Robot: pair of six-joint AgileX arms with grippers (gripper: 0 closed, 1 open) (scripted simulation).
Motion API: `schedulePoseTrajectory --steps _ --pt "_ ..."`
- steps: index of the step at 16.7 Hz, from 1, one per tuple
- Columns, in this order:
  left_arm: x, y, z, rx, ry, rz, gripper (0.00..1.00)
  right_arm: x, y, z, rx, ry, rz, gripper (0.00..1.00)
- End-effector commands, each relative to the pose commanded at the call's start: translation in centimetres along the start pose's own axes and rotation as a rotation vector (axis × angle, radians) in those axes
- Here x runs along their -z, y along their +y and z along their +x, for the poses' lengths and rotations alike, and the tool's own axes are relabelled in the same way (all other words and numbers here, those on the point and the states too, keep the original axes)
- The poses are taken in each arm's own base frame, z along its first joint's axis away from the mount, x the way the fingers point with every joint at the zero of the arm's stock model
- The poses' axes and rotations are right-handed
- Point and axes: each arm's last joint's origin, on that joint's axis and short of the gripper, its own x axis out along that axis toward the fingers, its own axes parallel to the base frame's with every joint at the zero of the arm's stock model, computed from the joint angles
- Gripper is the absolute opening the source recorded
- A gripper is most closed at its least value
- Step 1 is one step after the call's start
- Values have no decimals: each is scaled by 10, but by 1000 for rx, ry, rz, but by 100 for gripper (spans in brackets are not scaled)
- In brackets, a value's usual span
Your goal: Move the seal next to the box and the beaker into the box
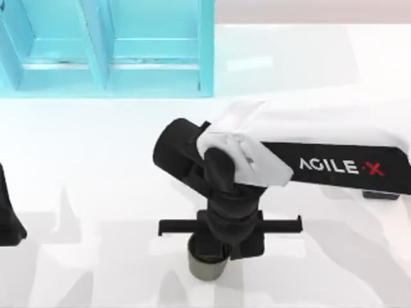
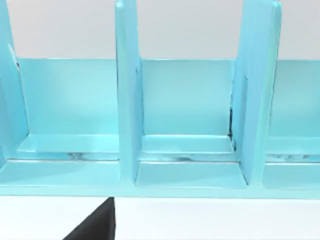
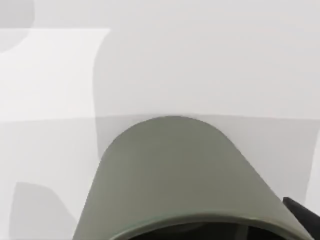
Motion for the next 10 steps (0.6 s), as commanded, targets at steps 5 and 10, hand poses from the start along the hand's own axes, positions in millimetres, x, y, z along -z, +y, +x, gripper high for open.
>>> schedulePoseTrajectory --steps 5,10 --pt "0 0 0 0 0 0 100 -7 -39 -44 -1 -1 3 0" --pt "0 0 0 0 0 0 100 -1 -93 -95 -3 -3 0 0"
